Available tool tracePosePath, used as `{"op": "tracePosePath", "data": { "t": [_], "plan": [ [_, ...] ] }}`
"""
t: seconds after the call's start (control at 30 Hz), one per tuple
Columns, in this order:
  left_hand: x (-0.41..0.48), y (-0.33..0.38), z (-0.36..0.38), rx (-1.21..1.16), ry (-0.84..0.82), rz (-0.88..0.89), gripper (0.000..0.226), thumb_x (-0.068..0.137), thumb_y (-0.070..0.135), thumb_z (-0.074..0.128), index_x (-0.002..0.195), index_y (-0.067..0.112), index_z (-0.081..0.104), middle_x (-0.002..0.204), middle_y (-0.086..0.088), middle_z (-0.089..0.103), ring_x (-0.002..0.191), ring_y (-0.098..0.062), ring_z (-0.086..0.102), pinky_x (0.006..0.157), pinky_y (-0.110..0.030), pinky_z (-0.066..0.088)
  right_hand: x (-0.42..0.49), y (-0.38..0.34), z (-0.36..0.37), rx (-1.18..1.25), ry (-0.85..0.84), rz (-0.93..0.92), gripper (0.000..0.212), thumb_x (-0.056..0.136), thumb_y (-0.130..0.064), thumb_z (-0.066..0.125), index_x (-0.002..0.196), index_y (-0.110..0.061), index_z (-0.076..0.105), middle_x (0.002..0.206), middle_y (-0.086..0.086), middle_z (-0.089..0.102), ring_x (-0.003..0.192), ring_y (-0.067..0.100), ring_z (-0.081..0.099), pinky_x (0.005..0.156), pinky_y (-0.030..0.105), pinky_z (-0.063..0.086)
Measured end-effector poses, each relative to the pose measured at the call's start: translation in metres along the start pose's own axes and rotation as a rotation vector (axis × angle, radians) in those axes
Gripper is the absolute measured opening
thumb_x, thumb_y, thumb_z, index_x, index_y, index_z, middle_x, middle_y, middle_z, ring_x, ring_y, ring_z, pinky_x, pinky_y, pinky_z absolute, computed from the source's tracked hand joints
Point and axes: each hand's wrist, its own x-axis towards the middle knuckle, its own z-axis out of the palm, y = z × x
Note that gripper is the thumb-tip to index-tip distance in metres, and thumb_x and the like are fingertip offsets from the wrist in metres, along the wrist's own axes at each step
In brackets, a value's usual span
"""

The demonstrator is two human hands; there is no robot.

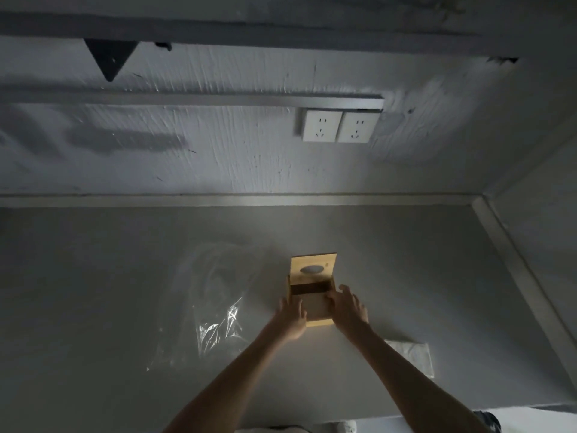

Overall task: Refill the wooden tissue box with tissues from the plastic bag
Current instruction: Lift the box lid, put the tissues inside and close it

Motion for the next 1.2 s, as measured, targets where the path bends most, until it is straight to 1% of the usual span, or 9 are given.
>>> {"op": "tracePosePath", "data": {
  "t": [0.2,0.33,0.43,0.57,0.63,0.7,0.77,0.97,1.2],
  "plan": [
    [0.003,0.011,0.007,0.047,0.149,-0.030,0.046,0.100,0.030,0.038,0.143,0.016,0.030,0.135,-0.019,0.045,0.118,-0.036,0.053,0.093,-0.046,0.049,0.008,-0.014,0.002,-0.116,0.007,0.048,0.028,0.096,-0.021,0.057,0.123,-0.015,0.051,0.120,0.007,0.056,0.100,0.022,0.064,0.081,0.033,0.058],
    [-0.020,0.020,0.025,0.111,0.425,-0.106,0.046,0.099,0.034,0.040,0.141,0.018,0.036,0.128,-0.015,0.051,0.111,-0.031,0.055,0.085,-0.041,0.052,-0.014,0.005,-0.006,0.172,0.140,-0.039,0.022,0.100,-0.026,0.048,0.115,-0.018,0.062,0.123,0.003,0.061,0.101,0.022,0.066,0.078,0.031,0.055],
    [-0.047,0.032,0.053,0.221,0.617,0.042,0.036,0.087,0.022,0.060,0.119,0.006,0.061,0.108,-0.020,0.065,0.092,-0.034,0.063,0.071,-0.039,0.055,-0.053,0.060,-0.006,0.351,0.331,0.027,0.022,0.096,-0.018,0.054,0.112,-0.023,0.070,0.118,0.000,0.069,0.093,0.024,0.071,0.073,0.031,0.055],
    [-0.054,0.067,0.104,0.035,0.381,0.134,0.023,0.097,0.023,0.040,0.106,0.012,0.058,0.107,-0.011,0.063,0.103,-0.029,0.057,0.086,-0.038,0.045,-0.085,0.163,0.005,0.419,0.243,0.387,0.025,0.095,-0.020,0.057,0.117,-0.019,0.067,0.118,0.012,0.070,0.096,0.029,0.069,0.077,0.035,0.054],
    [-0.047,0.094,0.126,-0.101,0.240,0.093,0.030,0.100,0.026,0.040,0.120,0.010,0.054,0.121,-0.013,0.059,0.116,-0.030,0.053,0.097,-0.035,0.039,-0.086,0.201,0.007,0.462,0.042,0.530,0.039,0.093,-0.027,0.062,0.129,-0.011,0.059,0.125,0.016,0.066,0.110,0.031,0.064,0.088,0.036,0.050],
    [-0.036,0.124,0.139,-0.205,0.130,0.016,0.044,0.099,0.029,0.048,0.135,0.005,0.045,0.131,-0.018,0.056,0.124,-0.031,0.051,0.104,-0.034,0.037,-0.078,0.228,0.015,0.674,-0.098,0.596,0.052,0.090,-0.025,0.069,0.132,0.000,0.055,0.118,0.020,0.064,0.106,0.030,0.062,0.080,0.033,0.047],
    [-0.026,0.145,0.147,-0.318,0.083,-0.059,0.056,0.095,0.029,0.055,0.140,0.001,0.038,0.132,-0.022,0.056,0.124,-0.032,0.052,0.105,-0.035,0.038,-0.069,0.239,0.019,0.866,-0.174,0.607,0.057,0.086,-0.018,0.073,0.132,0.008,0.051,0.102,0.018,0.058,0.089,0.025,0.055,0.062,0.028,0.038],
    [-0.001,0.183,0.163,-0.505,0.141,-0.178,0.034,0.081,0.009,0.070,0.109,-0.005,0.057,0.113,-0.030,0.062,0.107,-0.039,0.062,0.085,-0.046,0.051,-0.057,0.250,0.019,0.919,-0.308,0.490,0.033,0.079,-0.006,0.078,0.104,-0.007,0.056,0.098,0.017,0.053,0.064,0.018,0.046,0.056,0.026,0.034],
    [0.004,0.192,0.173,-0.659,0.180,-0.241,0.058,0.075,-0.007,0.071,0.127,0.001,0.046,0.126,-0.022,0.056,0.117,-0.037,0.056,0.095,-0.048,0.051,-0.056,0.265,0.024,0.877,-0.336,0.375,0.034,0.075,-0.001,0.078,0.105,0.012,0.069,0.082,0.015,0.060,0.056,0.019,0.051,0.055,0.029,0.041]
  ]
}}
